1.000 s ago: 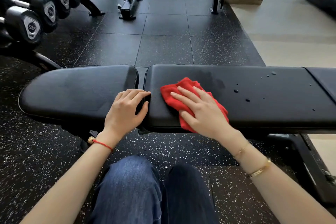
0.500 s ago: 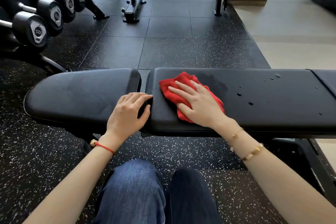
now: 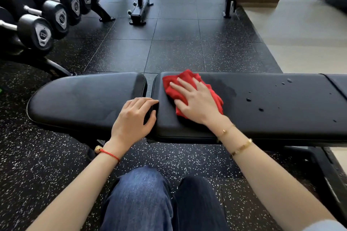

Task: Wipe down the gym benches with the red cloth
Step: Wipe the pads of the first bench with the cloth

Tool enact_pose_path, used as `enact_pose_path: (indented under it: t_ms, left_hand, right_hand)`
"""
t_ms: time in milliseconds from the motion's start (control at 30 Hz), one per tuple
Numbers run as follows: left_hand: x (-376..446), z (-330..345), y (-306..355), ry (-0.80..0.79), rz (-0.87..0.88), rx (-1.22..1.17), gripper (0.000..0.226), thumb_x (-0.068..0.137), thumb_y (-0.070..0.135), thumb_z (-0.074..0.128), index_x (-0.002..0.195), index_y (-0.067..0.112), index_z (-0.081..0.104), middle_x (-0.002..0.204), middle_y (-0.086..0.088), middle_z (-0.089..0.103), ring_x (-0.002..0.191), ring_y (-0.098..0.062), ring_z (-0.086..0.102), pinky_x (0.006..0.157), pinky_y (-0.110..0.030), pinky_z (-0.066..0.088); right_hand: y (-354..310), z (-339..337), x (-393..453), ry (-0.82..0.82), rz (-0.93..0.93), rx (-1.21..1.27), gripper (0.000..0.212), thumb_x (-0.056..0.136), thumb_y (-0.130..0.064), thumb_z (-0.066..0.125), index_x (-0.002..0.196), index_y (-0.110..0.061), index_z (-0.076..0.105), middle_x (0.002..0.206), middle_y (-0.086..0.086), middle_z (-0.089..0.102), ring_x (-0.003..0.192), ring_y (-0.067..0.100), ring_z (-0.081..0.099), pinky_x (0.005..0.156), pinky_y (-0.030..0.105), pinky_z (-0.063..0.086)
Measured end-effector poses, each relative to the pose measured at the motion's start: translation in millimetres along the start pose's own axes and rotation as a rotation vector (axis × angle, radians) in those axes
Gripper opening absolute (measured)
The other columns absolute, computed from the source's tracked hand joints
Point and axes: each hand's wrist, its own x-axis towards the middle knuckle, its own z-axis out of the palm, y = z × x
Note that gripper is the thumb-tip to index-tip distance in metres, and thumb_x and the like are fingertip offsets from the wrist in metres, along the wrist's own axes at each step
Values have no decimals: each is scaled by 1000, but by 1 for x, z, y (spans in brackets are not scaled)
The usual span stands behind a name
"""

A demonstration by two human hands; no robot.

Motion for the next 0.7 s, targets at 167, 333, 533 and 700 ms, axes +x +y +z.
enact_pose_path:
  t_ms: [167, 333, 533, 700]
  left_hand:
    - [1, 0, 2, -5, 2, -6, 30, 91, 22, 56, 119, 16, 67, 116, 3, 68, 111, -19, 62, 101, -34, 44]
    - [3, 0, 2, -3, 1, -2, 30, 92, 23, 54, 119, 16, 66, 115, 3, 68, 110, -18, 62, 102, -33, 43]
    - [0, -2, 0, 7, 13, 4, 29, 91, 21, 57, 118, 15, 67, 115, 2, 68, 110, -19, 62, 100, -33, 43]
    - [-1, -1, -3, 9, 22, 1, 30, 93, 22, 56, 119, 16, 67, 116, 3, 69, 110, -19, 63, 100, -34, 44]
  right_hand:
    - [37, -7, -21, -2, -71, 8, 56, 94, -44, 47, 148, -43, 32, 159, -15, 27, 148, 23, 22, 122, 40, 11]
    - [43, -10, 30, -21, 135, -23, 53, 97, -45, 41, 149, -43, 30, 161, -13, 23, 147, 30, 20, 122, 43, 10]
    - [-13, 3, 25, -47, 7, 11, 56, 95, -43, 42, 149, -44, 29, 161, -13, 21, 148, 30, 16, 122, 44, 9]
    - [15, -4, -27, 22, -118, 40, 55, 93, -41, 44, 147, -41, 36, 158, -12, 30, 148, 21, 22, 123, 38, 8]
